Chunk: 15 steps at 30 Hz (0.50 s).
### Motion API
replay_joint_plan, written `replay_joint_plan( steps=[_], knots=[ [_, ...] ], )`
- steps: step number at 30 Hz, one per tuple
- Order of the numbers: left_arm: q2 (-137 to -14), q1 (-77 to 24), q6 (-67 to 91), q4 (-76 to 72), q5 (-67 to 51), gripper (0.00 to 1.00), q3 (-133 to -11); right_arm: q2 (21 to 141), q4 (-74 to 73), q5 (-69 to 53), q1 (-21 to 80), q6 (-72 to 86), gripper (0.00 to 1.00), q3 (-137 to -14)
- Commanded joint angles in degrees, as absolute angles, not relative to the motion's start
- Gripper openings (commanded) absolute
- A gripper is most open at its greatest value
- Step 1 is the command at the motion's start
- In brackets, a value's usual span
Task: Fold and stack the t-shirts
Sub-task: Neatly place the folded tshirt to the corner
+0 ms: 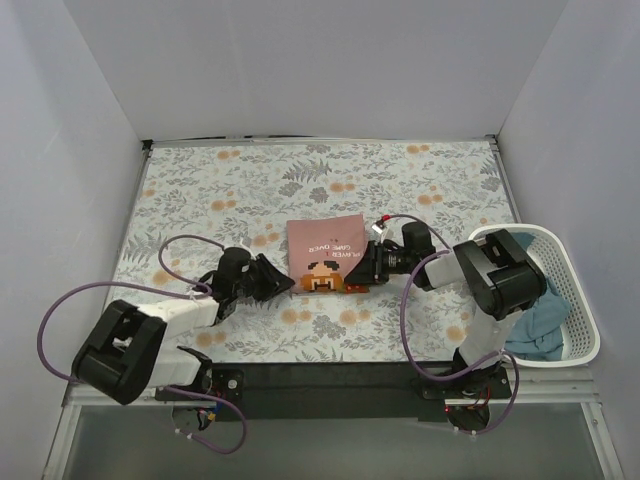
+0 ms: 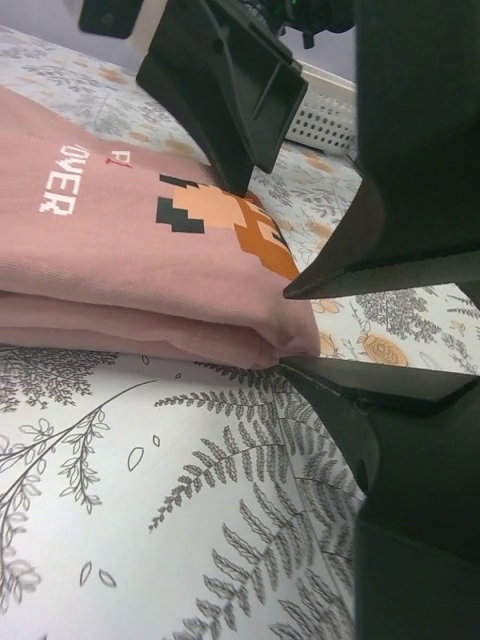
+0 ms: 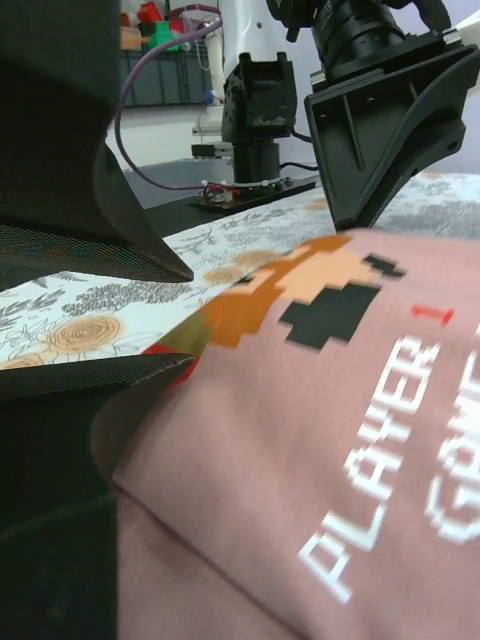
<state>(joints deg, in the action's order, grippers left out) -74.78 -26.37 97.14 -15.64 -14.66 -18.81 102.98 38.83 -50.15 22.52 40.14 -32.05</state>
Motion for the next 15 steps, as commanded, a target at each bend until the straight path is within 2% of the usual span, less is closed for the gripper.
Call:
replay_joint_plan(
  steps=[1,4,6,7,8,10,13,15],
  knots=[
    [-66.9,-26.5,94.5,-6.0,-8.2,0.30,-22.3,97.3,40.2,-49.7,22.5,40.2,0.41,-32.4],
    [-63.6,-26.5,91.2,-0.4,-3.4,0.41,-27.9,93.9,38.5,-47.7,22.4,40.0,0.41,-33.2],
    [-61.7,-26.3,88.6,6.8,-1.2,0.48,-31.0,91.1,27.6,-44.0,22.3,36.3,0.43,-35.8],
    [-61.4,-26.2,85.5,8.9,1.5,0.55,-34.9,90.3,21.6,-37.9,22.4,29.5,0.45,-37.5],
    [-61.2,-26.2,83.9,13.2,3.1,0.57,-36.8,89.5,10.2,-34.2,22.4,26.6,0.46,-39.2],
    [-61.3,-26.1,78.5,18.1,7.0,0.64,-42.4,87.3,2.1,-23.0,22.5,21.3,0.48,-43.8],
    [-61.8,-26.0,73.9,20.8,12.0,0.68,-46.5,84.4,-7.6,-12.3,22.7,19.3,0.53,-47.9],
    [-62.4,-26.0,69.8,21.1,16.9,0.70,-48.4,84.2,-12.6,-9.2,23.4,18.3,0.57,-50.0]
  ],
)
